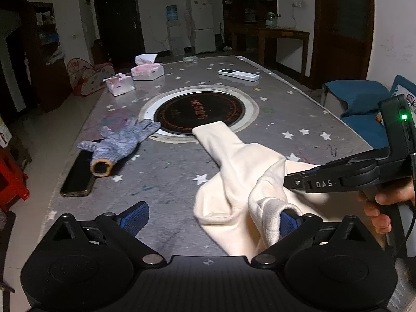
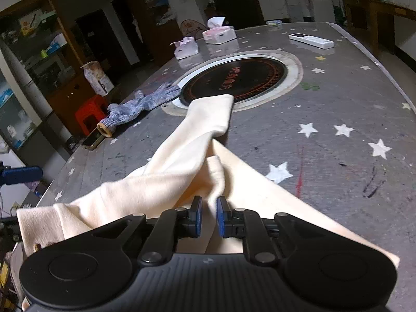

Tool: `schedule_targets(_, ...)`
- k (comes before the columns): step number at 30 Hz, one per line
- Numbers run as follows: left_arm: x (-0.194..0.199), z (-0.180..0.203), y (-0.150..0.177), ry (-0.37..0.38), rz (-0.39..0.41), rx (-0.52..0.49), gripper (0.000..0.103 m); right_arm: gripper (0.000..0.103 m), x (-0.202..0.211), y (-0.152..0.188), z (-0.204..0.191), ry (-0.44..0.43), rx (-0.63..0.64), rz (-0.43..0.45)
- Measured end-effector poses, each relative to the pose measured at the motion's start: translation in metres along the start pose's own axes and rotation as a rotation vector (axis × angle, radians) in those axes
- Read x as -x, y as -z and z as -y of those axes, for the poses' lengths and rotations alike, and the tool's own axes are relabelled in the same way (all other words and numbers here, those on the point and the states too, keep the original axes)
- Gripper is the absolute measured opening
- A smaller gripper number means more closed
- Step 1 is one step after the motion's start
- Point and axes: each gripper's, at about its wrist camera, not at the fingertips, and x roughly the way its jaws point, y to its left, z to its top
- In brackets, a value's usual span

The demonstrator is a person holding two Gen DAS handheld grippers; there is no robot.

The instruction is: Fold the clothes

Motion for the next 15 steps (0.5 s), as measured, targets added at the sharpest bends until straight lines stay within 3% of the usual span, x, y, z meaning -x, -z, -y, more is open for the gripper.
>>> schedule_targets(2,0.003,-0.002,0.0,-0.01,0.004,-0.001,0.101,0.003,0.002,0.0,-0.003,0.007,0.01,0.014)
schedule_targets(7,0.007,-0.002,0.0,-0.007,0.018,-0.025,0.103,0.002,0.017,0.0,-0.003,0.03,0.012,0.069)
schedule_targets(15,0.002,-0.005,0.015,-0.013,-0.028,-0.038,0.103,0.002,0.066,0.002,0.008,0.104,0.007,0.164)
